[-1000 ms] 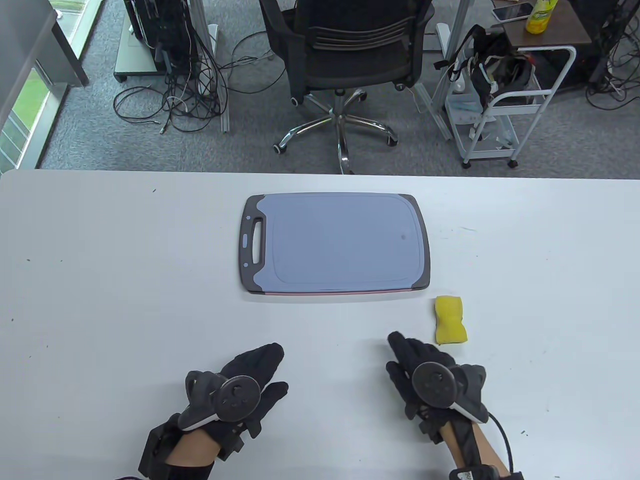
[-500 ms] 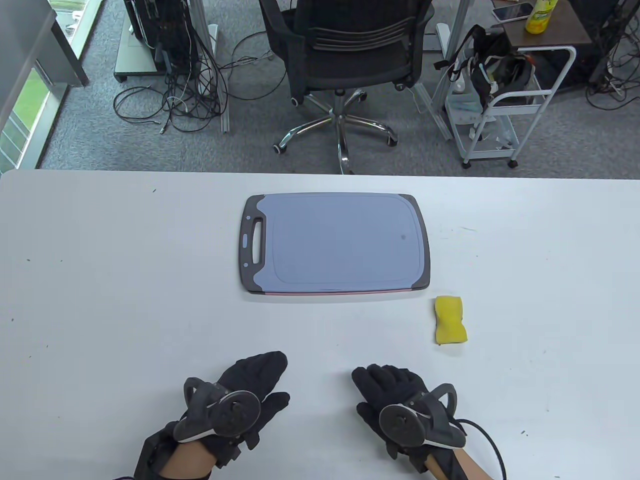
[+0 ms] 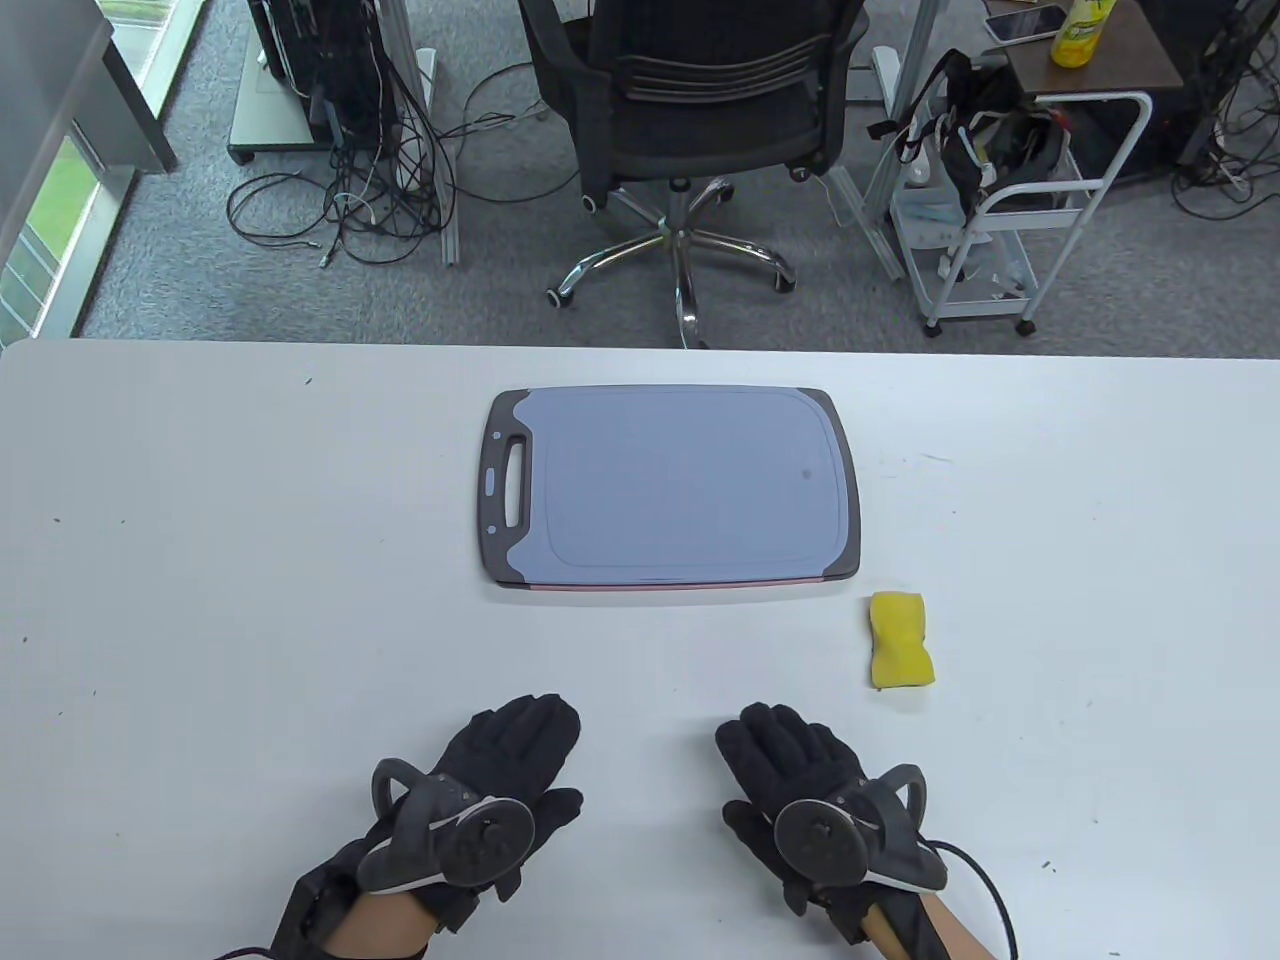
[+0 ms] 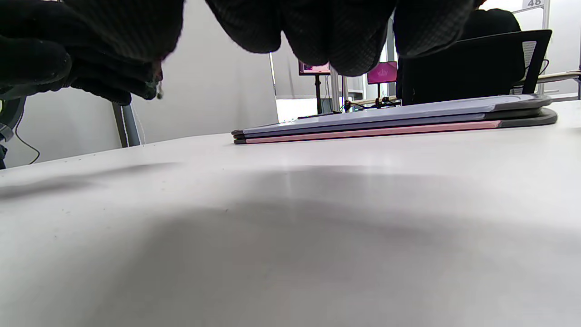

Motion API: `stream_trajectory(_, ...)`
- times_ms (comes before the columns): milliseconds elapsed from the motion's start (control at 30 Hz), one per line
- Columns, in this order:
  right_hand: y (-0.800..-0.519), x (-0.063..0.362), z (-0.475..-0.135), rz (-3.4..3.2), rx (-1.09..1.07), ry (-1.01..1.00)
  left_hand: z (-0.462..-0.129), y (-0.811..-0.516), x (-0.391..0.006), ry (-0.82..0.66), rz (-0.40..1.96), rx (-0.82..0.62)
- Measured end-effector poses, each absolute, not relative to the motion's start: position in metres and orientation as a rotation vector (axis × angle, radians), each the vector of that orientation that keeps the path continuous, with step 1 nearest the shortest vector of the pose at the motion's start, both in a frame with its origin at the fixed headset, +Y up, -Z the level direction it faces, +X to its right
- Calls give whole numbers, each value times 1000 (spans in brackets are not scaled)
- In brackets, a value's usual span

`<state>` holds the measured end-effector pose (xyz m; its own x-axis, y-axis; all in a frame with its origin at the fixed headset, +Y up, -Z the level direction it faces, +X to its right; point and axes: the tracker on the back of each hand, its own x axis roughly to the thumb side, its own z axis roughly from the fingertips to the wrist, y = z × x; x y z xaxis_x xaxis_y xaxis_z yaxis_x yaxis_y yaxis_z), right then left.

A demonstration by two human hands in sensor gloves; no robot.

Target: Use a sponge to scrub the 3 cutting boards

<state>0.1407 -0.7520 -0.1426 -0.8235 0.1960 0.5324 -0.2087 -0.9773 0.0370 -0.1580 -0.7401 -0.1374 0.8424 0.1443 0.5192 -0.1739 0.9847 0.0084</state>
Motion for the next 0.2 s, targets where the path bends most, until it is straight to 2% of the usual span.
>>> stream_trajectory(200,-751,139,-140,2820,827,-43,-135,-738,-158,-546,142,76)
